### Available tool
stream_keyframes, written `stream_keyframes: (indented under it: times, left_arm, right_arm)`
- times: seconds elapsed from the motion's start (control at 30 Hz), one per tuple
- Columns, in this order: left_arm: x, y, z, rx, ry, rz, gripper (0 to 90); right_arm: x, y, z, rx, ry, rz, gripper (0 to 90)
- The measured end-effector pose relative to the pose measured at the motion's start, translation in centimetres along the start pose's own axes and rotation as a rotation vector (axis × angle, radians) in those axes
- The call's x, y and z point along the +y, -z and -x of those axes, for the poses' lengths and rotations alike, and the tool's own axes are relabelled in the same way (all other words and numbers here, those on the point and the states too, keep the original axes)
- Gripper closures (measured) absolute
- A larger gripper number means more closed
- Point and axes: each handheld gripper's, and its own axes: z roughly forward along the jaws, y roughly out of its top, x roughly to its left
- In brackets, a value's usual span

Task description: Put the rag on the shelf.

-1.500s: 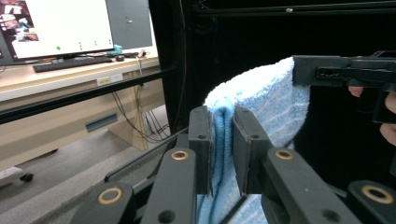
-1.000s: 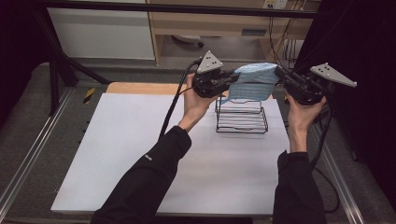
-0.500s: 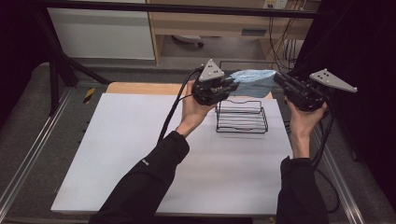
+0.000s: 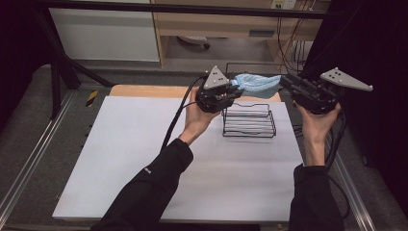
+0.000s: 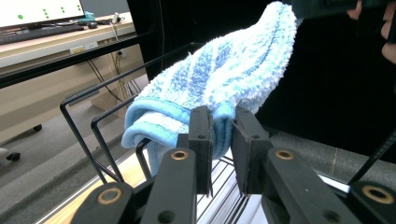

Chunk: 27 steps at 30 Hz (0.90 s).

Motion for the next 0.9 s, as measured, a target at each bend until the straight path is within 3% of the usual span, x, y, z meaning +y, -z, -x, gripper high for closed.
stream_keyframes:
  times: [0.23,0.3,0.33,0.47,0.63,0.73,0.9]
  left_arm:
    - [-0.1,-0.5,-0.1,-0.012,-0.002,-0.008,78.5]
    - [0.0,-0.7,-0.1,-0.014,-0.002,-0.01,78.5]
    - [0.0,-0.7,0.0,-0.015,-0.004,-0.012,78.5]
    - [0.0,-0.6,-0.1,-0.02,-0.012,-0.019,78.4]
    - [0.4,0.3,-0.2,-0.036,0.012,-0.016,74.0]
    - [1.3,1.1,-0.3,-0.037,0.041,0.0,68.9]
    - [2.6,1.7,0.0,-0.039,0.057,0.024,70.7]
  right_arm:
    - [1.8,-1.3,-0.5,0.005,0.013,-0.019,69.4]
    - [2.3,-1.7,-0.6,0.005,0.018,-0.029,72.8]
    - [2.5,-2.1,-0.6,0.008,0.005,-0.064,79.1]
    - [1.9,-2.4,-0.7,0.005,0.003,-0.118,84.6]
    - [0.2,-2.4,-0.2,0.011,-0.012,-0.173,88.8]
    - [-0.9,-2.2,-0.1,0.024,-0.01,-0.193,88.9]
    - [-1.7,-2.2,-0.2,0.032,-0.009,-0.201,88.9]
